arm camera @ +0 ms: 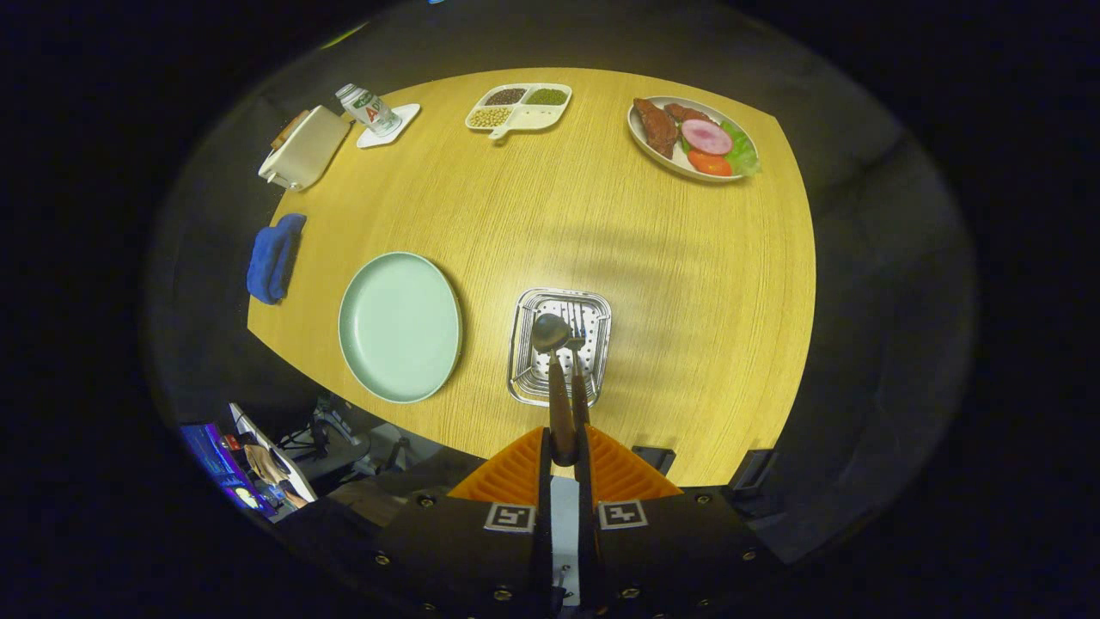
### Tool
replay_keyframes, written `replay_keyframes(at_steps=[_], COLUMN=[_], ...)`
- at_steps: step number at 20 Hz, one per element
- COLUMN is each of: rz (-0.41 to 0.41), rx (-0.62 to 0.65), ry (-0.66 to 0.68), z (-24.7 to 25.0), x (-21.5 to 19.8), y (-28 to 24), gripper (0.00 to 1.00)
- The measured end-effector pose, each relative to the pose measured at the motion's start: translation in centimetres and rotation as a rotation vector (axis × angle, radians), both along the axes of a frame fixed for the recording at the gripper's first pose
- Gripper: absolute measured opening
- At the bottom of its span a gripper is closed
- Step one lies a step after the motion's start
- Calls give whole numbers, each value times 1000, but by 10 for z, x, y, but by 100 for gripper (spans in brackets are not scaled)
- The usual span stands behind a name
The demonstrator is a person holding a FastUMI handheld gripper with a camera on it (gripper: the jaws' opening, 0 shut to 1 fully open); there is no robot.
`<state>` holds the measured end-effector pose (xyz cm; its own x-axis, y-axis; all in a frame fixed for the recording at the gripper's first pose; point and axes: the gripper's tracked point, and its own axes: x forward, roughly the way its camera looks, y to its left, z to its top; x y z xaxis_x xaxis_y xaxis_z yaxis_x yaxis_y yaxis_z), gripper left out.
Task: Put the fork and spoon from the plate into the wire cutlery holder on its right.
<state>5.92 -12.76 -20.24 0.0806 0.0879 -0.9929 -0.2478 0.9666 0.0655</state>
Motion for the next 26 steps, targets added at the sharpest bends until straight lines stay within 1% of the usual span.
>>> replay_keyframes(at_steps=[1, 2, 3, 4, 5, 10, 12, 14, 16, 17, 19, 20, 22, 24, 26], rz=[-8, -14, -19, -29, -43, -95, -102, -89, -79, -94, -127, -130, -141, -159, -117], rx=[7, 11, 9, 15, 34, 128, 134, 114, 118, 128, 171, 187, 181, 145, 115], ry=[-12, -33, -68, -116, -183, -603, -771, -946, -1101, -1170, -1287, -1332, -1416, -1488, -1552], z=[11, 14, 23, 32, 45, 127, 161, 191, 221, 235, 258, 264, 278, 285, 290], x=[2, -1, 1, 4, 10, 35, 33, 28, 16, 9, -10, -17, -31, -42, -53], y=[2, 2, 2, 3, 8, 46, 54, 63, 80, 87, 106, 115, 126, 134, 147], gripper=[13, 25, 28, 30, 30, 30, 30, 29, 29, 30, 29, 33, 33, 34, 66])
